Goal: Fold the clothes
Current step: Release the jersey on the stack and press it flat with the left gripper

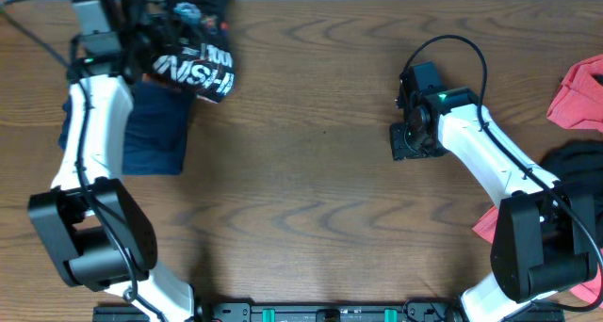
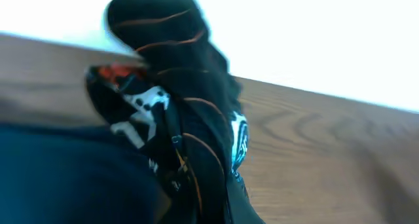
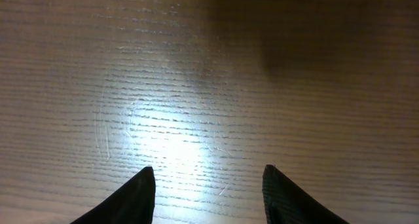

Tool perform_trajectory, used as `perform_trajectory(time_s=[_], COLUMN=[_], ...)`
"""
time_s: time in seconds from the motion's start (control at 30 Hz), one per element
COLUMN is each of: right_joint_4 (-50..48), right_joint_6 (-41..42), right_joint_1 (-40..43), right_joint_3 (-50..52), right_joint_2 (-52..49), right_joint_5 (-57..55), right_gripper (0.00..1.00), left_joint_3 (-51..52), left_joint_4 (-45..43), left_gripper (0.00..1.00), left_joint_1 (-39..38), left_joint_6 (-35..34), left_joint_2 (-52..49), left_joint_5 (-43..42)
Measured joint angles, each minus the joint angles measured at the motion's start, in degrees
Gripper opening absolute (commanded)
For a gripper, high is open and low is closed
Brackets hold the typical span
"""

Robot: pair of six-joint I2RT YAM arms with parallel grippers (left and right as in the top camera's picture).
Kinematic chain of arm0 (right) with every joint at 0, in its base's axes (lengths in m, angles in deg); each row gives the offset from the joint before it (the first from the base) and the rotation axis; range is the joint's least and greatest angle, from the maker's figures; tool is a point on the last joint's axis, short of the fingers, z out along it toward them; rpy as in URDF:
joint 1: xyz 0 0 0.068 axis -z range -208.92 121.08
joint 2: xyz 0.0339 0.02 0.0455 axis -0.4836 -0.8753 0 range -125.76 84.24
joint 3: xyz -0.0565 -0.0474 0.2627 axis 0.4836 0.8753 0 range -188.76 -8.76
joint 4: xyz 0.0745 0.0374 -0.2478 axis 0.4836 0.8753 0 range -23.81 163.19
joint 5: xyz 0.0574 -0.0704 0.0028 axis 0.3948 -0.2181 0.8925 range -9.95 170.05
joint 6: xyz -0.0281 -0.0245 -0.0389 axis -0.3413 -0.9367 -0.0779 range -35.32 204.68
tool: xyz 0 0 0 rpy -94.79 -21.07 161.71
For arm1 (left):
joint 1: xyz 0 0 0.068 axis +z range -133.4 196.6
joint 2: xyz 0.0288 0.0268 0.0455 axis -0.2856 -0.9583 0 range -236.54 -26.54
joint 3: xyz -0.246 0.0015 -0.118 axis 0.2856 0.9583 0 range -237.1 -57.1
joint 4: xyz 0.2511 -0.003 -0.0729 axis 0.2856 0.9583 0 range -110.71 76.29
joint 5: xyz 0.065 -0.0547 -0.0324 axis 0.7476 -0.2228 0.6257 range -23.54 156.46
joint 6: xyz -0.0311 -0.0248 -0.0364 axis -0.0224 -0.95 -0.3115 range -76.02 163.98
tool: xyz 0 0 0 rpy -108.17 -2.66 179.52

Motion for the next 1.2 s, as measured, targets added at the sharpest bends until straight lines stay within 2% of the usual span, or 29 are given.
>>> perform_trajectory(time_s=[0.2,0.47,0.77,1.0,1.2], right_joint_4=[0.0,-0.4,-0.4,0.2,0.7], right_joint_6=[0.0,0.0,0.0,0.0,0.0], right_joint_1=[0.0,0.2,0.5,0.5,0.5], right_joint_3=[0.0,0.0,0.0,0.0,0.0], right_joint_2=[0.0,0.0,0.0,0.0,0.0], right_joint_5=[0.0,-0.5,-0.9,-0.9,-0.9], right_gripper=[0.52,0.52,0.52,0.52,0.52], left_joint_3=[0.0,0.0,0.0,0.0,0.0], left_joint_4=[0.3,5.3,8.1,9.5,8.9], left_gripper=[0.06,0.06,0.06,0.06,0.06], left_joint_1=[2.4,1.9,-1.3,-2.5,2.2], left_joint_6=[-4.0,-10.2,-12.8,-14.7,-14.8], left_joint_2=[0.0,2.3,5.7,5.7,4.8], left_joint_5=[1.1,0.9,1.9,14.6,28.4])
